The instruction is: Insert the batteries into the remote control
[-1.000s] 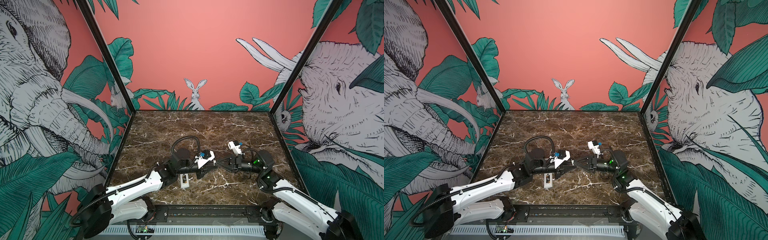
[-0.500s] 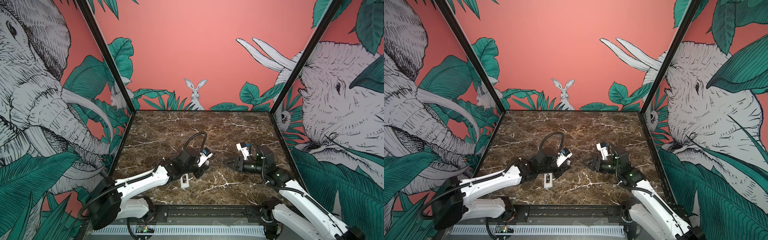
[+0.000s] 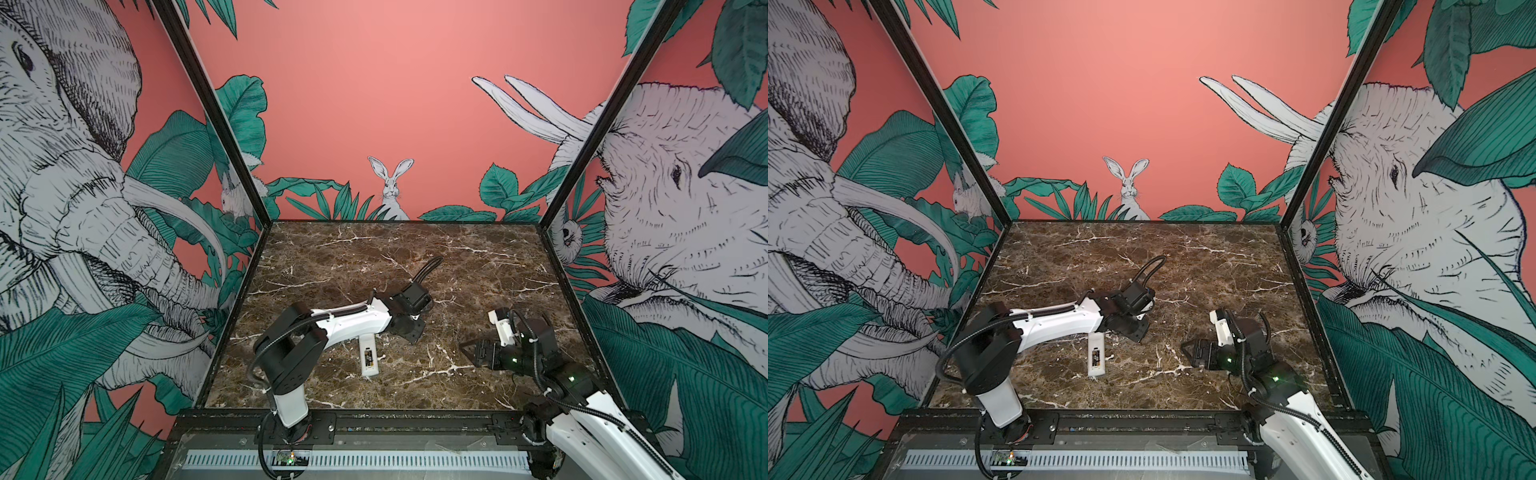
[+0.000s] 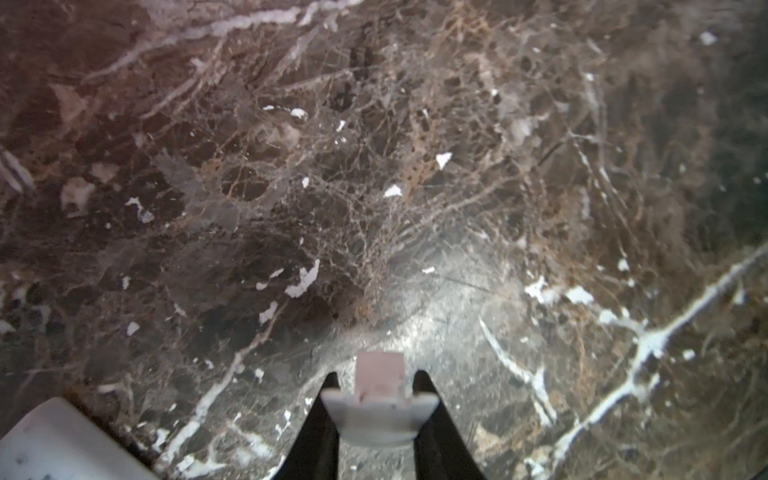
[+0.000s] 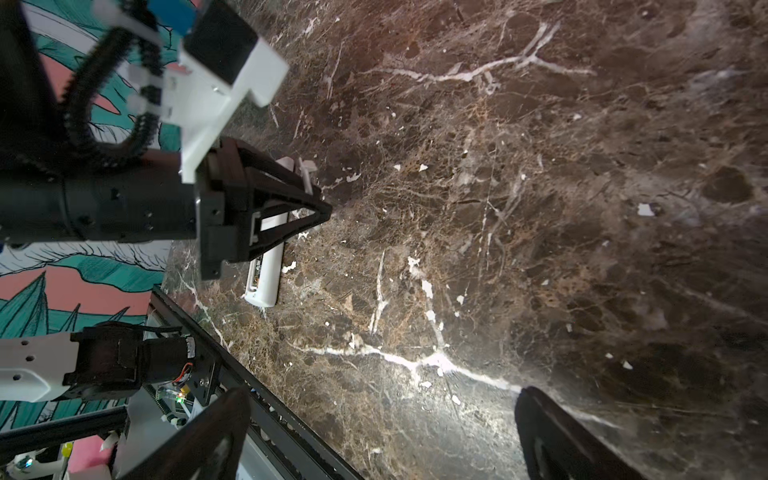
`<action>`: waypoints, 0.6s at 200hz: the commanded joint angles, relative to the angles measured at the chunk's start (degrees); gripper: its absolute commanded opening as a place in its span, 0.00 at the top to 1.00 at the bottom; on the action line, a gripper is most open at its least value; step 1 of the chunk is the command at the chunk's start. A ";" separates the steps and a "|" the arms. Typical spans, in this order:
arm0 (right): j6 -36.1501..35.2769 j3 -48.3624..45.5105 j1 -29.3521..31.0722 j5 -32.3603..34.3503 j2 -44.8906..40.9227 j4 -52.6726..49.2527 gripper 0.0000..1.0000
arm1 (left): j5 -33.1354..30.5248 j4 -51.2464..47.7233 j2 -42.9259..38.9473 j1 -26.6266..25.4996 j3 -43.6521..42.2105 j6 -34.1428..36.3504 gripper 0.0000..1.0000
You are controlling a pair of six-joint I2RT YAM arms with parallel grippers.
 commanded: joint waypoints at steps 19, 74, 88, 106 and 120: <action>-0.54 -2.57 -0.01 0.59 -3.90 1.30 0.01 | 0.52 -8.39 8.35 0.45 10.08 -9.40 0.89; -2.88 -2.98 0.04 -2.45 -6.48 -0.96 0.01 | -1.17 -10.30 15.95 0.73 18.06 -17.59 0.86; -2.57 -3.58 0.04 -2.78 -7.50 -0.51 0.01 | -1.31 -11.01 17.43 0.71 19.60 -19.34 0.86; -2.57 -3.69 -0.04 -2.97 -7.68 -0.37 0.01 | -1.33 -11.17 18.82 0.67 20.51 -21.27 0.83; -2.68 -3.69 -0.05 -3.14 -7.21 -0.20 0.01 | -1.53 -10.85 19.59 0.67 20.70 -22.64 0.80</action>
